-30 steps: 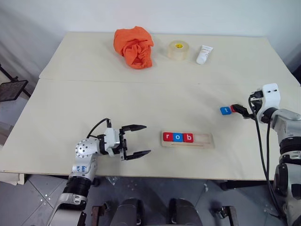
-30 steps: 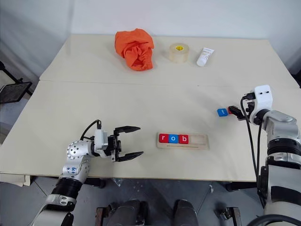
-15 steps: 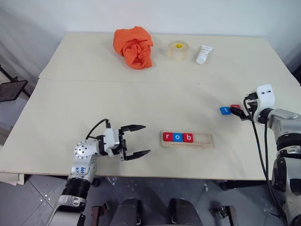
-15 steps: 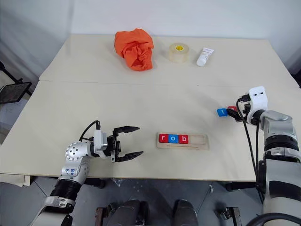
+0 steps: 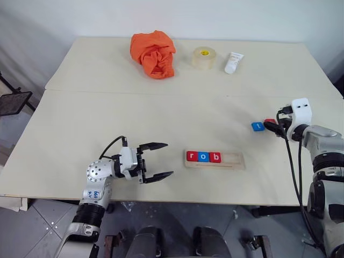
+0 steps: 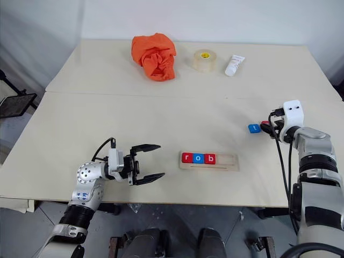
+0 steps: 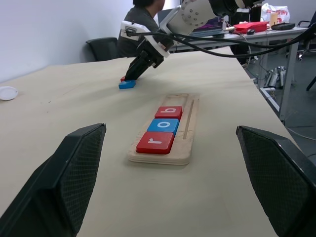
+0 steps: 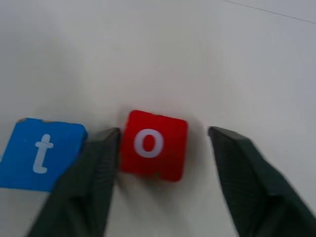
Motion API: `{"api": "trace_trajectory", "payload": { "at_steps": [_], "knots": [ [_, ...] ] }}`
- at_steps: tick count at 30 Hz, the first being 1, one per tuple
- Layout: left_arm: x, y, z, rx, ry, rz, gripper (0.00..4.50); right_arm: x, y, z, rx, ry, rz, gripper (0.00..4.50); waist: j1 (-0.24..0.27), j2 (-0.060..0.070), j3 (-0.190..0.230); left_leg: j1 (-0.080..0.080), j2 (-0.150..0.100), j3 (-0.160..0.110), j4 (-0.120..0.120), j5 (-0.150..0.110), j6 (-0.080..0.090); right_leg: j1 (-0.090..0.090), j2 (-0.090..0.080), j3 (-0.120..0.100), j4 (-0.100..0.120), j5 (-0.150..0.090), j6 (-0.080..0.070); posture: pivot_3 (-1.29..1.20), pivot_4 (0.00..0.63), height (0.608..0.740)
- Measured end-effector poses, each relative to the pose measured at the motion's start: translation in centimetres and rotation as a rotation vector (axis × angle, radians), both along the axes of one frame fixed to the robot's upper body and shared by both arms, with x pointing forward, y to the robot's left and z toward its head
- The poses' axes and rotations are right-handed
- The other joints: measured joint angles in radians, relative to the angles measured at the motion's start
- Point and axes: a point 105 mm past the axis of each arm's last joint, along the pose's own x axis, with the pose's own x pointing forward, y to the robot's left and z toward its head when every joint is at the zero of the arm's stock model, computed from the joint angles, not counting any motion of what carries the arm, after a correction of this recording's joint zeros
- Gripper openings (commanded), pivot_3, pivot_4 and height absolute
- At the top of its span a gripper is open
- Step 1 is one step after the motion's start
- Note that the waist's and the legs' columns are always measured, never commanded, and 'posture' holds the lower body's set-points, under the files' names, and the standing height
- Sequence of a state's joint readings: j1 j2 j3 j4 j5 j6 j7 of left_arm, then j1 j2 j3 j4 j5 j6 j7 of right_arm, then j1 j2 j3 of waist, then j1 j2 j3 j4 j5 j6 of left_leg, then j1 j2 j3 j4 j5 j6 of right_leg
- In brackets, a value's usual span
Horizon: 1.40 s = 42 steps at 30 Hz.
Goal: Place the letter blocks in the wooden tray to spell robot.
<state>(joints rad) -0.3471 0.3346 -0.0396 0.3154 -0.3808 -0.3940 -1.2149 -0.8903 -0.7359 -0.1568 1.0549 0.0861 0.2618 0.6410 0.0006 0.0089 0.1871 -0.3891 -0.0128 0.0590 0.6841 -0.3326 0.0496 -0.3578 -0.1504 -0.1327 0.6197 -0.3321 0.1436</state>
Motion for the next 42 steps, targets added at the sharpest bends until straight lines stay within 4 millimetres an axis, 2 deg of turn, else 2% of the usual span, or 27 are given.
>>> {"api": "trace_trajectory", "payload": {
  "at_steps": [1,2,9,12,15,22,24,26,33,42],
  "knots": [
    [0.0,0.0,0.0,0.001,0.001,-0.001,4.5,-0.1,0.0,-0.1,0.004,-0.006,-0.001,1.53,0.0,0.0,0.0,0.0,0.0,-0.001,0.0,0.0,0.0,0.0,0.0,0.0,0.0,0.0,0.0,0.0,0.15,0.74],
    [0.0,0.0,0.0,0.002,0.001,-0.005,4.5,-0.2,0.0,-0.1,-0.001,-0.012,-0.003,1.45,0.001,0.0,0.0,0.0,0.0,-0.001,0.0,0.0,0.0,0.0,0.0,0.0,0.0,0.0,0.0,0.0,0.15,0.74],
    [0.0,-0.1,-0.1,0.019,0.0,-0.035,4.5,-2.1,-0.4,0.1,-0.037,-0.067,-0.057,1.46,0.0,0.0,0.0,-0.001,0.0,0.0,0.0,0.0,0.0,-0.001,0.0,0.0,0.0,0.0,0.0,0.0,0.15,0.74],
    [0.1,0.0,0.1,0.032,-0.005,-0.057,4.5,-3.9,0.5,1.8,-0.052,-0.146,-0.078,1.46,0.001,0.001,0.0,-0.001,0.0,-0.001,0.0,0.0,0.0,-0.002,0.0,0.0,0.001,0.0,0.0,0.0,0.15,0.74],
    [0.1,0.1,-0.1,0.041,0.005,-0.07,4.5,-6.0,1.6,2.5,-0.057,-0.184,-0.087,1.46,0.002,0.001,0.0,-0.001,0.0,-0.001,0.0,0.0,0.0,-0.002,0.0,0.0,0.001,0.0,0.0,0.0,0.15,0.74],
    [-0.1,0.0,-0.2,0.051,0.013,-0.097,4.5,-11.9,5.0,-0.4,0.019,-0.1,-0.136,1.46,0.015,0.001,0.0,0.0,-0.001,0.0,-0.001,0.0,0.0,-0.002,0.0,0.001,0.001,0.0,0.0,0.0,0.15,0.74],
    [0.0,0.0,-0.2,0.053,0.019,-0.106,4.5,-13.0,6.2,-1.1,0.054,-0.084,-0.149,1.46,0.019,0.001,0.0,0.0,-0.001,0.0,0.0,0.0,0.0,-0.002,0.0,0.002,0.001,0.0,0.0,0.0,0.15,0.74],
    [0.1,-0.1,-0.1,0.055,0.021,-0.114,4.5,-13.6,7.0,-1.4,0.077,-0.077,-0.159,1.46,0.02,0.001,0.0,0.0,-0.001,0.001,0.0,0.0,0.0,-0.002,0.0,0.003,0.001,0.0,0.0,0.0,0.15,0.74],
    [0.1,-0.2,0.0,0.054,0.028,-0.126,4.5,-13.8,7.1,-2.2,0.093,-0.057,-0.198,1.46,0.02,0.001,-0.001,0.001,-0.001,0.001,-0.001,0.0,0.0,-0.002,0.001,0.003,0.001,0.0,0.0,0.0,0.15,0.74],
    [0.1,-0.2,0.0,0.051,0.033,-0.12,4.5,-14.5,7.2,-3.7,0.103,-0.026,-0.207,4.46,0.02,0.001,-0.001,0.001,-0.001,0.002,-0.001,0.0,0.0,-0.002,0.0,0.004,0.001,0.0,0.0,0.0,0.15,0.74]
  ]
}}
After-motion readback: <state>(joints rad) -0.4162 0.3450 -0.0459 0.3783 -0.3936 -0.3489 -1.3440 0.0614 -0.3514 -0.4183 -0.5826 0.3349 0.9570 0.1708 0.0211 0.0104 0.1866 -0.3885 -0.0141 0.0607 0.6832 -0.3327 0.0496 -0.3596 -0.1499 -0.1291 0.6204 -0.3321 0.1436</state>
